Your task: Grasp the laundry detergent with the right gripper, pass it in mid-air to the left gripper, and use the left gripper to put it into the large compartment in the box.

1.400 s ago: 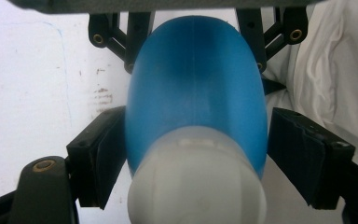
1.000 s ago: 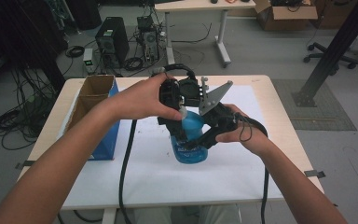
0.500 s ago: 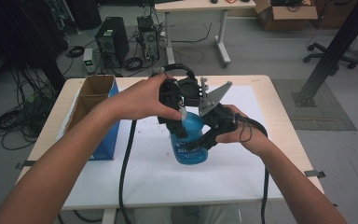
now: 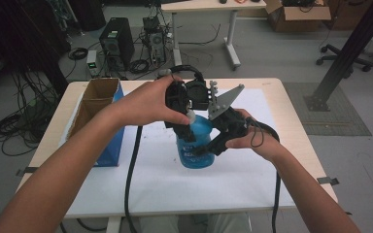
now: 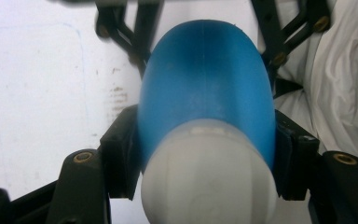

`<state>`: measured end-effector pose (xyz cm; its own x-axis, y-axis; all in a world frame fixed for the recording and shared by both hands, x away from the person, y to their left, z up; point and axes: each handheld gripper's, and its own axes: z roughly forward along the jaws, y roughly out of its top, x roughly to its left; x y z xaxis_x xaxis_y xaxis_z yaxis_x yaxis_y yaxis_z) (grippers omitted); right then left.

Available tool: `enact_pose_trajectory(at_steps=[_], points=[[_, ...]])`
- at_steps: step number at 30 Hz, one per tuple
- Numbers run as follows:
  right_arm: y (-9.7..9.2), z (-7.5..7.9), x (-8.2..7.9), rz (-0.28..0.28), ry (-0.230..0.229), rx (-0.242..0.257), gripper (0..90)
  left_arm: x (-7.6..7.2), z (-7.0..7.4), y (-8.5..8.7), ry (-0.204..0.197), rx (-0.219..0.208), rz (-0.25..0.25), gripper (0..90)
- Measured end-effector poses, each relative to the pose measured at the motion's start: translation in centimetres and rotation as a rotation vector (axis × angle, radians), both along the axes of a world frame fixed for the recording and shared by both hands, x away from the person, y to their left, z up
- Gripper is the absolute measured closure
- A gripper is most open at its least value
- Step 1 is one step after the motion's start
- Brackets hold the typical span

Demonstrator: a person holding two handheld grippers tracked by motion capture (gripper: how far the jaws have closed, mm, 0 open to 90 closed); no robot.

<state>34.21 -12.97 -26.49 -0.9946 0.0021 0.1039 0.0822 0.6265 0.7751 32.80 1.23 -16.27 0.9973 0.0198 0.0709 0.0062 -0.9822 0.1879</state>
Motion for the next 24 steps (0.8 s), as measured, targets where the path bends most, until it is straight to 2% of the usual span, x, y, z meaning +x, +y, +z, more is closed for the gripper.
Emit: enact_pose_trajectory(at_steps=[2,3,4,5,6,7,10,14,20,24], points=[[-0.6,-0.2,0.1,-0.023,0.012,-0.002,22.4,0.1,0.2,0.3,-0.002,0.009,0.014,38.0],[-0.6,-0.2,0.1,-0.023,0.012,-0.002,22.4,0.1,0.2,0.3,-0.002,0.009,0.014,37.9],[-1.6,-0.4,0.2,-0.045,0.019,-0.002,17.8,0.3,0.5,0.7,-0.002,0.018,0.039,38.0],[-1.6,-0.4,0.2,-0.045,0.019,-0.002,17.8,0.3,0.5,0.7,-0.002,0.018,0.039,38.0],[-2.6,-0.5,0.4,-0.076,0.029,-0.017,14.1,0.4,0.7,1.1,-0.001,0.02,0.057,38.0],[-2.6,-0.5,0.4,-0.076,0.029,-0.017,14.1,0.6,0.9,1.4,-0.001,0.02,0.08,38.0],[-4.3,-0.7,0.6,-0.128,0.043,-0.061,7.5,1.1,1.9,2.7,-0.007,0.017,0.165,37.9],[-6.4,-0.9,0.8,-0.185,0.04,-0.116,5.4,1.9,3.4,4.4,-0.04,0.018,0.308,37.9],[-8.9,-0.5,0.8,-0.21,0.006,-0.231,5.2,3.2,6.0,6.6,-0.079,0.016,0.494,37.9],[-10.2,0.1,0.7,-0.233,0.011,-0.257,5.2,3.9,7.4,7.7,-0.077,0.018,0.605,37.9]])
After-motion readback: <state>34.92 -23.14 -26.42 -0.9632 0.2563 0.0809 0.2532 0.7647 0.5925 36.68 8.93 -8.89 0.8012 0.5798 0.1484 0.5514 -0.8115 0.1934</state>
